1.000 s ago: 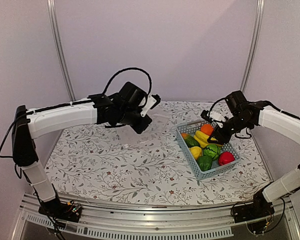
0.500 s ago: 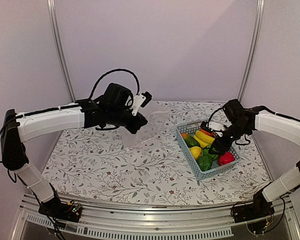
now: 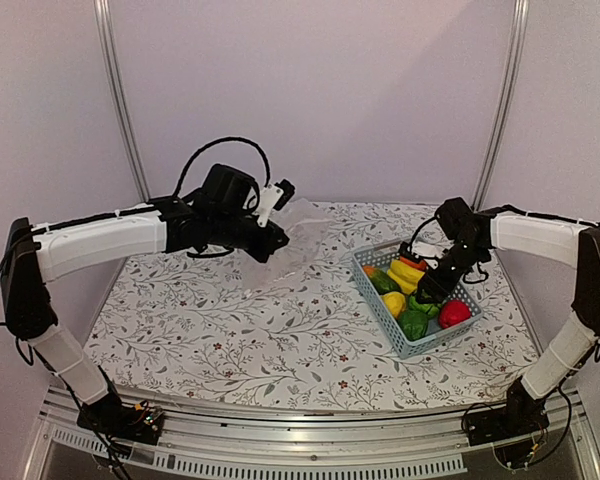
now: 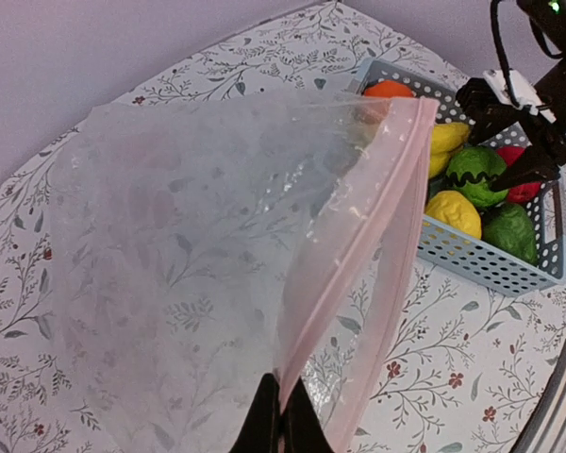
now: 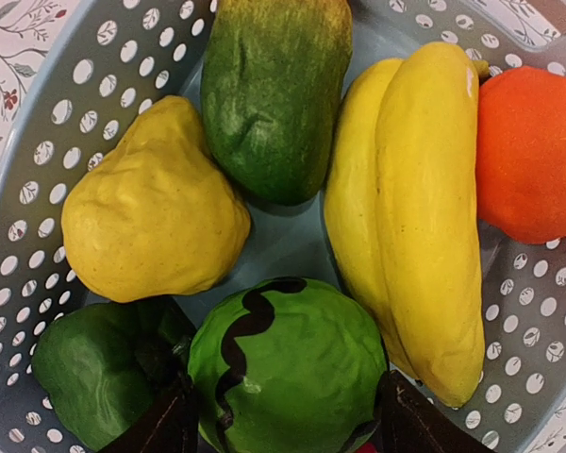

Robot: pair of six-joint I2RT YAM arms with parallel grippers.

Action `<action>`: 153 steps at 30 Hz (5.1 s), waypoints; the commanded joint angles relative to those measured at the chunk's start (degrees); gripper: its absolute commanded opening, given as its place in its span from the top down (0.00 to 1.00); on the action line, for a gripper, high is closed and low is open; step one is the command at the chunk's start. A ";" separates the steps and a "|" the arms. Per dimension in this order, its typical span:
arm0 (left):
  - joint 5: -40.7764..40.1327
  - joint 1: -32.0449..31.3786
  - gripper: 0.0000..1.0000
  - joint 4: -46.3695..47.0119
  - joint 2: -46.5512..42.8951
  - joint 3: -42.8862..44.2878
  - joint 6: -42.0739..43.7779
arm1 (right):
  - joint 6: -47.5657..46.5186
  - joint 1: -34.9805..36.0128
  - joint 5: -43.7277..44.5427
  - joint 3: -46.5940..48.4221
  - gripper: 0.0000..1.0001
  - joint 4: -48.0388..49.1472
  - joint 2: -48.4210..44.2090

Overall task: Place the food in the zip-top bag and seal the zipper
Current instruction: Pick up the fake fruit from the bin, then place the fake fruit in the zipper food storage bag, then pick up the fake fruit from the bin.

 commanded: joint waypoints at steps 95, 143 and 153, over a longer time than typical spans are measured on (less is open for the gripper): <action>-6.93 -10.42 1.00 5.94 -6.86 6.55 -38.82 | 15.54 18.92 -23.43 27.68 0.41 15.79 0.60; -17.24 -9.73 1.00 -16.41 -10.12 8.38 -26.48 | -7.99 -3.25 -9.98 5.74 0.34 -2.04 -4.03; -16.58 -9.71 1.00 -13.08 -10.41 6.87 -25.95 | -9.70 -4.38 -2.13 8.18 0.43 -0.82 2.90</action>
